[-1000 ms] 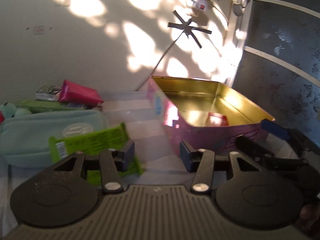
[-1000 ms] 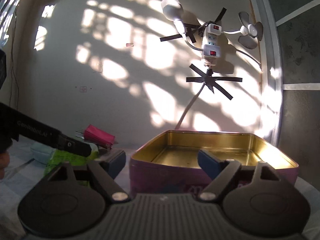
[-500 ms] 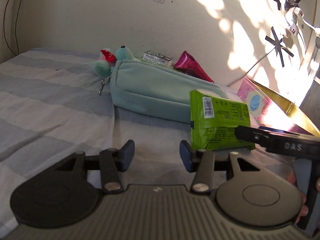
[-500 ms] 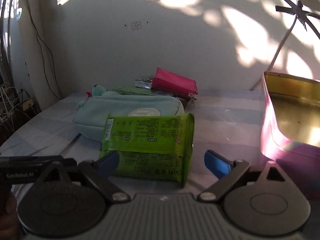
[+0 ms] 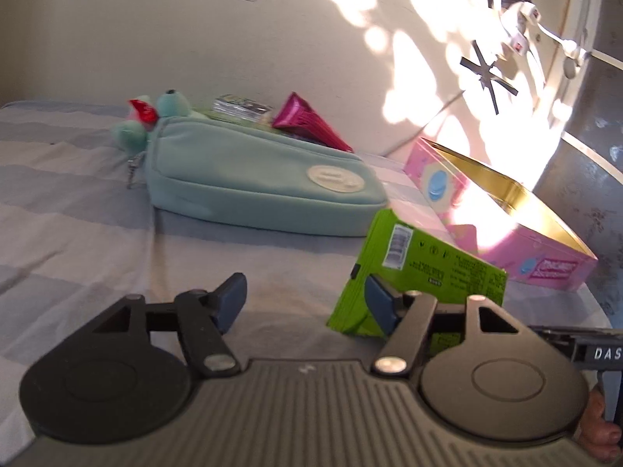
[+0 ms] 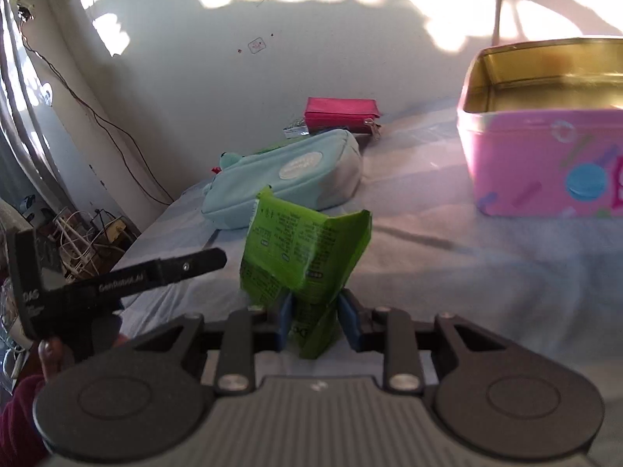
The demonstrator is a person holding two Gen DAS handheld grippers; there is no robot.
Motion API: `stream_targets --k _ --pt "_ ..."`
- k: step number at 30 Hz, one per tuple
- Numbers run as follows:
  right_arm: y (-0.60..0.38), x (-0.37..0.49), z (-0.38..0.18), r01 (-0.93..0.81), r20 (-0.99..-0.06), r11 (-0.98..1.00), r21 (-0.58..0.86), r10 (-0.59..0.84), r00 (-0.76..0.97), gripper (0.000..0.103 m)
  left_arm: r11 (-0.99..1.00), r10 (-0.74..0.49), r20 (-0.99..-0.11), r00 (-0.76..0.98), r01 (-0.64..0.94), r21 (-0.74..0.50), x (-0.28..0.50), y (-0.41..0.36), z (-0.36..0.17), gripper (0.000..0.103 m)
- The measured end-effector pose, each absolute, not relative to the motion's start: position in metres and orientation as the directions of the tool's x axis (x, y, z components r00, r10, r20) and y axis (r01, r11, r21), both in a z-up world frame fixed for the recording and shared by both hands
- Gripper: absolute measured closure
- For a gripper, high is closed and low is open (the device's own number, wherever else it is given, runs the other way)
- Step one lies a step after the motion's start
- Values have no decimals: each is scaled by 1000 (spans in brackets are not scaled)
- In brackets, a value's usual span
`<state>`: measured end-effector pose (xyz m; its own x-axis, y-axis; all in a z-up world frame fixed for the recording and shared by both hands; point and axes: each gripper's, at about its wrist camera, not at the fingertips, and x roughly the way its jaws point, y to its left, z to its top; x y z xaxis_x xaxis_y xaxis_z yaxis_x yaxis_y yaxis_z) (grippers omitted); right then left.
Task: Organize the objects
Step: 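Grasp the green snack packet with the left gripper and drop it into the pink tin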
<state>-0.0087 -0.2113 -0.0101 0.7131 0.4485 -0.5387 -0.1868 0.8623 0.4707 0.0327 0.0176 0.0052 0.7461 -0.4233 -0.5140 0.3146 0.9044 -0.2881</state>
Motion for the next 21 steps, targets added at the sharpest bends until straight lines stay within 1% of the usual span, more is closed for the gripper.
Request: stream_targets --k 1,2,3,5,7,8,9,10,12,13,15,16,17,18,20,21 --pt "-217 -19 -10 -173 -537 872 459 427 728 69 892 -450 -518 727 344 -292 35 10 7 24" --pt "-222 -30 -8 -148 -536 898 414 372 758 64 885 -465 -522 715 363 -291 37 3 8 19" --pt "-224 -38 -7 -132 -538 918 374 331 775 51 879 -476 -527 704 379 -288 39 -5 9 17" --pt "-224 -48 -4 -126 -536 941 315 286 794 42 871 -489 -541 684 409 -272 43 -22 9 17" --pt "-217 -49 -4 -168 -536 947 274 296 791 38 862 -502 -560 659 435 -261 46 -36 7 20" --pt "-210 -50 -4 -186 -539 952 243 293 790 31 858 -506 -574 644 441 -262 46 -42 6 23" --pt "-204 -49 -5 -199 -545 958 207 282 789 28 857 -506 -593 627 444 -261 46 -47 4 27" --pt "-198 -47 -7 -207 -555 963 176 270 787 28 853 -509 -610 607 448 -266 44 -49 1 30" --pt "-190 -42 -13 -212 -582 967 141 254 772 29 847 -520 -606 602 454 -275 37 -49 0 35" --pt "-189 -40 -17 -215 -589 967 138 255 767 30 836 -537 -607 586 464 -292 35 -49 0 42" --pt "-183 -41 -17 -221 -582 969 108 242 776 43 828 -550 -616 564 464 -315 31 -53 -1 44" --pt "-181 -41 -17 -214 -579 972 95 229 782 48 821 -559 -620 550 472 -321 30 -58 0 51" --pt "-181 -41 -16 -211 -575 973 93 226 786 50 807 -579 -620 530 477 -347 29 -60 2 55" --pt "-181 -44 -17 -213 -561 972 96 230 795 63 810 -576 -623 529 473 -346 28 -63 5 55" --pt "-185 -51 -13 -200 -529 975 94 219 820 64 807 -577 -605 549 495 -321 22 -73 16 55" --pt "-189 -57 -8 -187 -499 979 86 204 842 64 801 -586 -590 556 509 -316 20 -78 23 55"
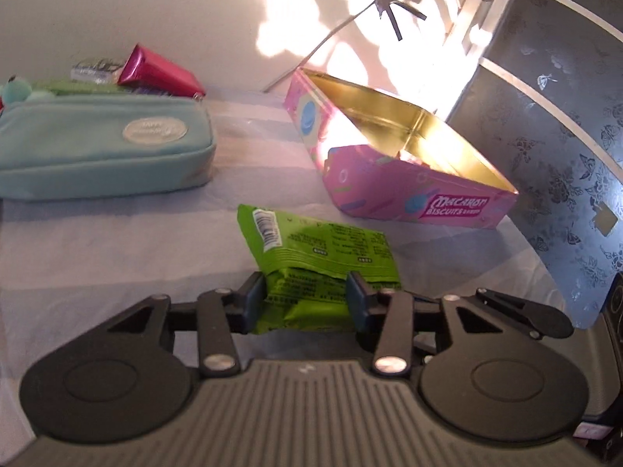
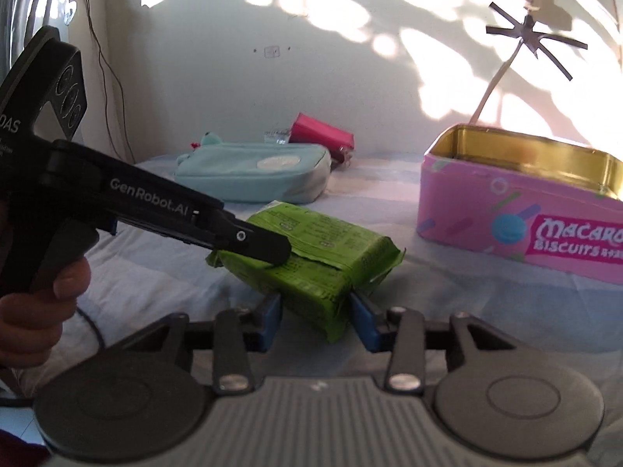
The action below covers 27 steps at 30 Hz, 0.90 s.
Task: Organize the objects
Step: 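Grasp the green snack packet with the left gripper and drop it into the pink tin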
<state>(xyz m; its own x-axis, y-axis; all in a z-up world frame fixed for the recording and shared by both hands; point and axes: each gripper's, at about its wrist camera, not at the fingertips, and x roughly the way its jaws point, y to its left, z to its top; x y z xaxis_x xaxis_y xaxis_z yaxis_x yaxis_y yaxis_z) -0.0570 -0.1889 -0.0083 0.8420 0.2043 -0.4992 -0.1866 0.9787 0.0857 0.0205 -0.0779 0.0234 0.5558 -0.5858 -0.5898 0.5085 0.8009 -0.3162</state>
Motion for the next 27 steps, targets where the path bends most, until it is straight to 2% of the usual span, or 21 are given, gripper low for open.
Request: stream_targets --k 8,17,21,24,27 --pt "-229 -82 30 -35 -287 999 12 37 957 64 731 -666 -470 580 635 -251 22 -136 73 55" --pt "-291 -51 38 124 -250 992 -1 -121 961 63 704 -681 -452 576 686 -185 52 -213 81 55" --pt "-312 -28 32 184 -273 983 -21 -183 944 63 717 -655 -489 576 679 -159 68 -240 74 55" --pt "-323 -12 23 242 -286 970 -18 -237 929 56 759 -601 -506 618 640 -120 78 -248 66 55" --pt "-325 -12 18 243 -287 970 19 -227 930 55 787 -567 -518 640 606 -113 80 -241 61 54"
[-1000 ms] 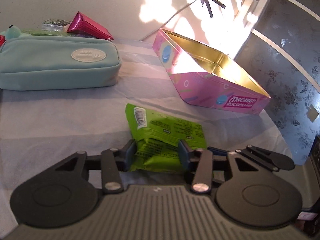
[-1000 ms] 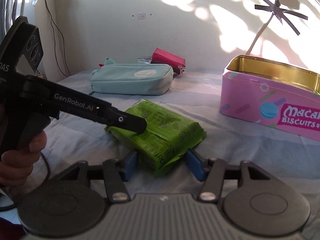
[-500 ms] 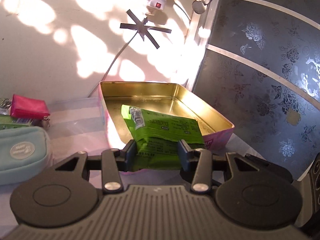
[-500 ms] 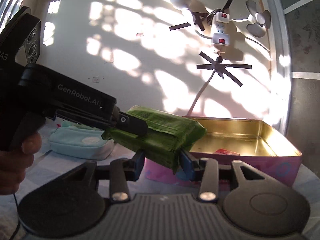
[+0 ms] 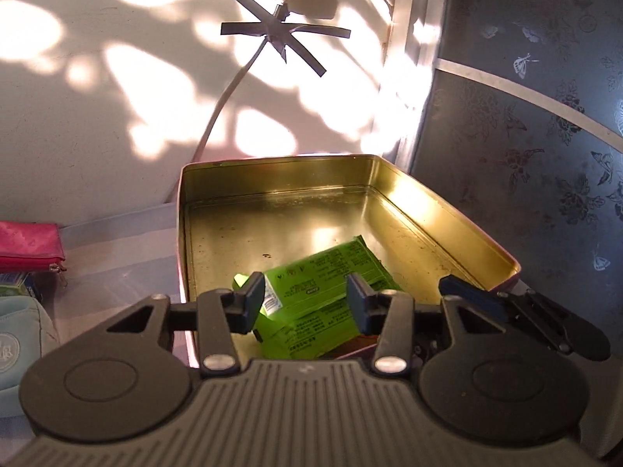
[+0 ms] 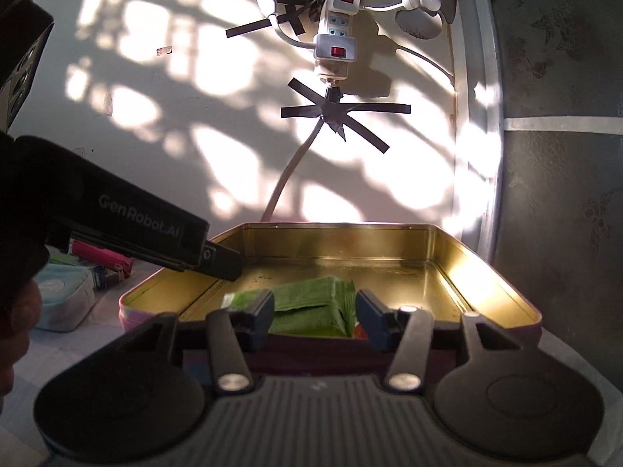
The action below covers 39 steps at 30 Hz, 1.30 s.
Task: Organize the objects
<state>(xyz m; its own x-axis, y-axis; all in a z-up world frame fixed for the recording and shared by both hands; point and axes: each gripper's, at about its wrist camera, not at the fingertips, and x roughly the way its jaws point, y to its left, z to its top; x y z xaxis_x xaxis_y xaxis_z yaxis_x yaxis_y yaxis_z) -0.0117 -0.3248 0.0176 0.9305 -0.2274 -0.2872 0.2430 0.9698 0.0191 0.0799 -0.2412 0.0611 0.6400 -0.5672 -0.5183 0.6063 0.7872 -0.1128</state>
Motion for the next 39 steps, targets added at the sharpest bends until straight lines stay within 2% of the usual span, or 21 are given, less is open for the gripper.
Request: stream_targets --k 5,11,21,25,32,37,39 --pt "-310 -33 15 228 -252 973 26 -214 944 55 814 -531 -502 682 576 -78 65 -216 63 53" --pt "-296 -57 11 210 -267 973 99 -178 947 55 863 -450 -514 730 503 -41 44 -187 60 52" --pt "-237 -48 5 0 -391 990 140 55 919 55 963 -202 -622 757 269 15 39 -99 16 52" --pt "-209 -28 0 -89 -453 983 163 155 878 55 986 -101 -636 765 160 36 40 -59 7 52" --pt "-165 4 -10 -180 -552 964 196 260 793 55 998 2 -627 779 39 51 39 -9 6 52" --pt "-143 16 -11 -219 -584 956 193 292 758 55 999 31 -627 779 -1 48 38 15 1 52" --pt "-136 21 -11 -229 -592 955 189 297 749 49 999 27 -621 783 1 44 38 22 0 52"
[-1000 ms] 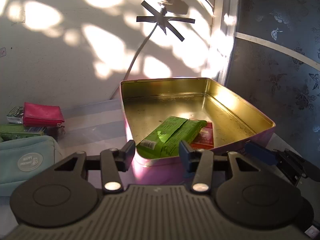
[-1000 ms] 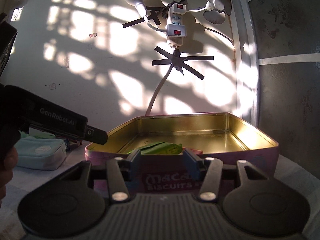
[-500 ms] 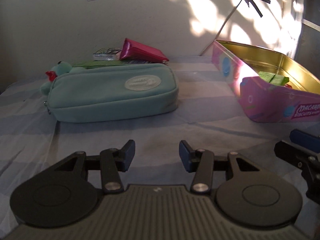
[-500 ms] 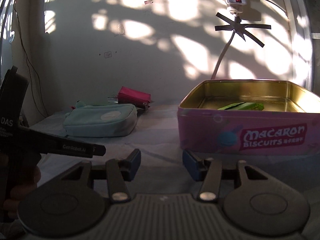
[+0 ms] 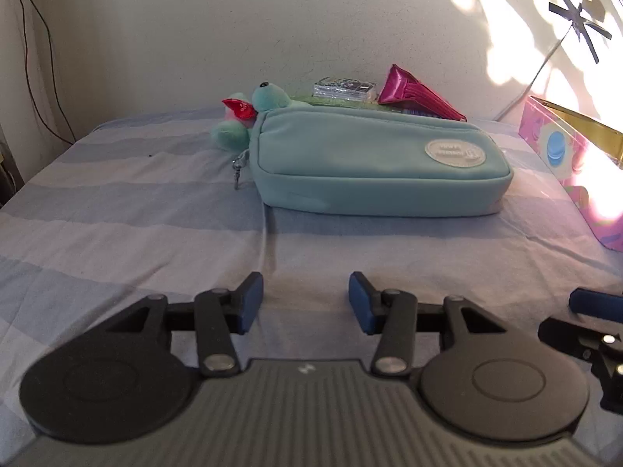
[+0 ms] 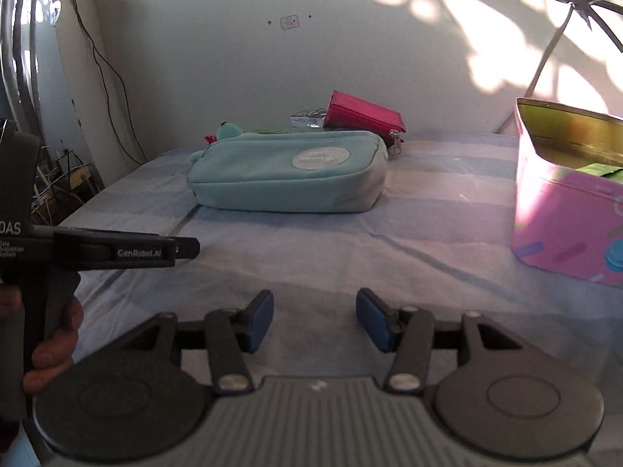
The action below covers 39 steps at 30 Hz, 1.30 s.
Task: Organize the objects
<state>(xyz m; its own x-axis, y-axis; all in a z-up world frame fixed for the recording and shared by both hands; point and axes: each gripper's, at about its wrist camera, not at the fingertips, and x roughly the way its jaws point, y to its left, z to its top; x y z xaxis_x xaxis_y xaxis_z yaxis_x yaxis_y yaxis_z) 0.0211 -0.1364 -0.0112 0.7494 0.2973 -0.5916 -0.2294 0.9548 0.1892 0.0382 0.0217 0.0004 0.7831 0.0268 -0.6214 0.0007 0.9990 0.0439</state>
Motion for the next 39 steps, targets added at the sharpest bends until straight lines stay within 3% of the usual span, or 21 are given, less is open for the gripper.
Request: stream_targets --k 4,8,10,13,15,32,36,39 --pt "-127 28 -11 -250 -597 952 177 306 742 48 994 88 -590 802 -31 107 42 31 1 50" --pt "-119 36 -11 -268 -606 949 164 311 732 48 995 94 -613 784 -84 45 54 63 0 48" --pt "-117 42 -11 -272 -610 947 172 319 726 48 995 86 -615 784 -95 18 59 79 0 39" --pt "-115 54 -11 -265 -611 946 184 322 723 48 984 171 -596 785 -165 65 65 92 -4 39" --pt "-114 64 -12 -256 -613 949 184 314 725 48 984 137 -600 788 -179 -9 68 105 -3 39" --pt "-132 73 -13 -168 -574 946 277 303 761 45 992 74 -594 801 -121 -40 73 103 -5 31" --pt "-133 82 -11 -159 -573 949 274 293 765 37 992 60 -594 802 -114 -54 72 104 -4 28" --pt "-137 98 0 -144 -538 960 240 255 803 15 991 46 -592 805 -109 -72 73 106 -4 27"
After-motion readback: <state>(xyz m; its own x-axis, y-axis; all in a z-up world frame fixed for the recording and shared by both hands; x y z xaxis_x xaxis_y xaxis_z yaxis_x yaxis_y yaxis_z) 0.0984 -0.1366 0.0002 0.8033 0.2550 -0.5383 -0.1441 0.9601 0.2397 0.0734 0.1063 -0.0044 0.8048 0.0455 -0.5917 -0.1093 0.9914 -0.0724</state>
